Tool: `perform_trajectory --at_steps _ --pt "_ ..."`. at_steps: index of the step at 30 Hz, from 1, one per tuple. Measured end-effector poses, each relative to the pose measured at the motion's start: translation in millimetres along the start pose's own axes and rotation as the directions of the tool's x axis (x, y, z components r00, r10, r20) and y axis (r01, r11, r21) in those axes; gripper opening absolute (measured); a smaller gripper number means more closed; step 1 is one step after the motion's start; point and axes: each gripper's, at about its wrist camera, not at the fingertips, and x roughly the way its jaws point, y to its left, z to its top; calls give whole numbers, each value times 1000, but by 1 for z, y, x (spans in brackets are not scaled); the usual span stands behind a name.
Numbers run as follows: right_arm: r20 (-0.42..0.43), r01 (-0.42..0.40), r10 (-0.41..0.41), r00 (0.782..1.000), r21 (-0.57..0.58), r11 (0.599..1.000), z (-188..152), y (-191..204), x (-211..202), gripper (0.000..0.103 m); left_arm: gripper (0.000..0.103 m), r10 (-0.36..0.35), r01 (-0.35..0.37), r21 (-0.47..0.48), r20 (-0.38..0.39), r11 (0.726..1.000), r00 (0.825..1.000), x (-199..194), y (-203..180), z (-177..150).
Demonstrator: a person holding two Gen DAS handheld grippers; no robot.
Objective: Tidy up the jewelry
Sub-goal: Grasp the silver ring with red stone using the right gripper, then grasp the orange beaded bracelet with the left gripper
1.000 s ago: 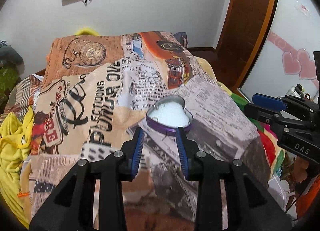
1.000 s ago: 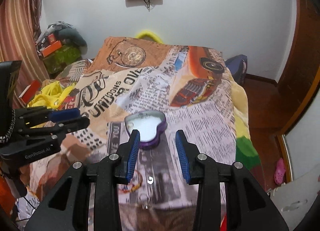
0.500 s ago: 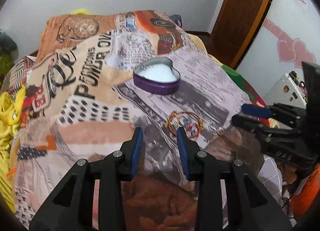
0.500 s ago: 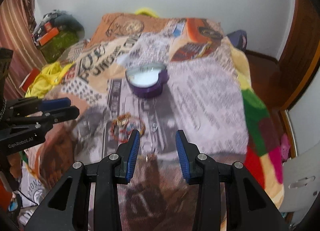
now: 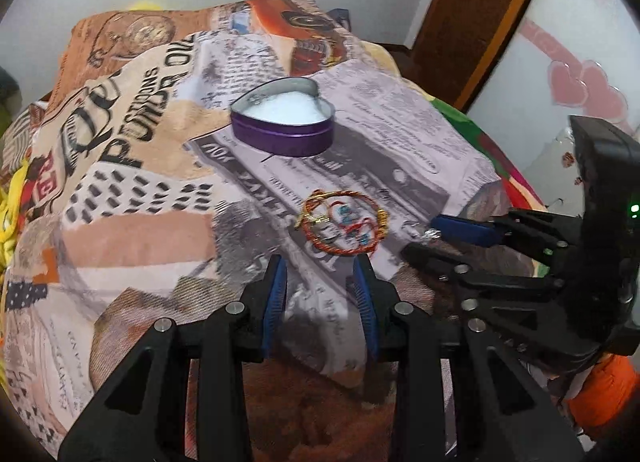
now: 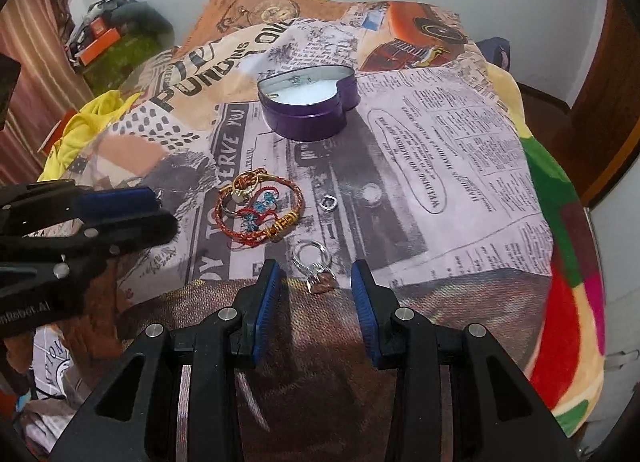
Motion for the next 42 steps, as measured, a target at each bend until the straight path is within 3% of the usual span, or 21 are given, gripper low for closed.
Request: perform_trajectory --at_steps 3,4,5,13,21,28,30,32,42 --pt "16 -10 10 1000 -4 1000 0 2 0 30 34 -22 22 19 -2 1000 1000 3 -6 3" --pt "19 -12 12 1000 -9 1000 -1 2 0 21 34 -25 25 27 -1 999 1000 4 -8 5" --pt "20 -10 10 1000 -13 1000 -1 2 0 17 34 -29 29 34 -1 999 1000 5 -10 6" --pt "43 -1 -1 999 34 999 -3 -14 -10 17 34 -73 73 69 -7 995 997 18 -30 18" --pt "61 31 -37 997 104 994 -5 -40 -22 17 17 -65 69 110 -38 992 997 41 -45 23" --pt "72 24 -33 997 126 992 -5 -46 -26 17 14 -38 44 90 -65 995 997 54 -40 23" --pt "74 20 -29 997 123 992 -5 -45 -27 17 9 -34 39 83 -60 996 998 56 -39 22" --pt "79 18 -27 997 119 993 -5 -42 -29 17 5 -29 33 73 -57 997 998 55 -37 23" --pt "118 25 -38 992 110 994 1 -37 -49 17 5 -48 47 37 16 998 999 22 -31 26"
